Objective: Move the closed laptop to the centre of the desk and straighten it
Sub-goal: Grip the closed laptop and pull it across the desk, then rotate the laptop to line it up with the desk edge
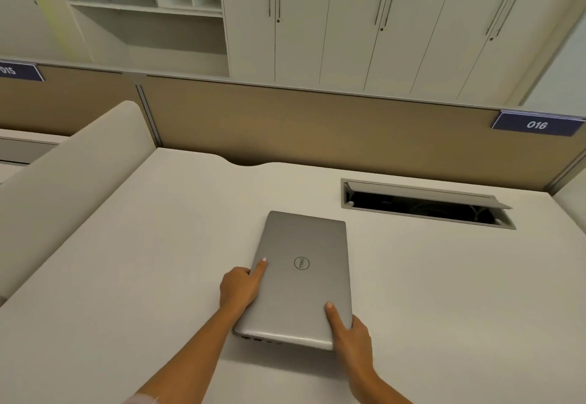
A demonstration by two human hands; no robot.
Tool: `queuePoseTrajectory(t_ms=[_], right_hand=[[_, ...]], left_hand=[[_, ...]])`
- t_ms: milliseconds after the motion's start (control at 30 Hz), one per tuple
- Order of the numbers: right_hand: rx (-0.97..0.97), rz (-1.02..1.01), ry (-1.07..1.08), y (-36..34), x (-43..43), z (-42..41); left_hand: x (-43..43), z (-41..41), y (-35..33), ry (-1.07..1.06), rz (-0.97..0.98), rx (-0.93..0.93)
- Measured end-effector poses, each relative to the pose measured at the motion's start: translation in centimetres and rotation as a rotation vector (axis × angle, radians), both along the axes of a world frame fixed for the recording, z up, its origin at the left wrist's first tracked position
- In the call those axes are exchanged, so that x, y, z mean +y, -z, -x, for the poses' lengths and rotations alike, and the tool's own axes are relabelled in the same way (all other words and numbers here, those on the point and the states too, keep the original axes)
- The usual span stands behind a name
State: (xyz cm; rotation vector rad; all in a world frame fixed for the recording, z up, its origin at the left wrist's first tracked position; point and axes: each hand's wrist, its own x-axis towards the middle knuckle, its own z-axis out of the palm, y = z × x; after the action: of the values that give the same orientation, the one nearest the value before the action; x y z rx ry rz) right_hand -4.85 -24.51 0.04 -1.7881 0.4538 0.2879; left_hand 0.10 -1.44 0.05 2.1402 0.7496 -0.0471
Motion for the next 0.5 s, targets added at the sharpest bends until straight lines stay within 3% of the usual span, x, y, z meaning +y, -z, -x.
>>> queuePoseTrajectory(t_ms=[233, 367, 500], right_hand=[[-0.004, -0.026, 0.151, 0.0, -0.1, 4.2], [-0.004, 0.065, 0.047, 0.4, -0.3, 4.8], [0.009, 0.311, -0.174, 0.4, -1.1, 4.6]], left_hand=[[-1.6, -0.4, -0.6, 0.154, -0.047, -0.050], [-1.8, -0.3, -0.9, 0.186, -0.113, -0.054], [-2.0, -0.3, -1.3, 0.222, -0.205, -0.024]])
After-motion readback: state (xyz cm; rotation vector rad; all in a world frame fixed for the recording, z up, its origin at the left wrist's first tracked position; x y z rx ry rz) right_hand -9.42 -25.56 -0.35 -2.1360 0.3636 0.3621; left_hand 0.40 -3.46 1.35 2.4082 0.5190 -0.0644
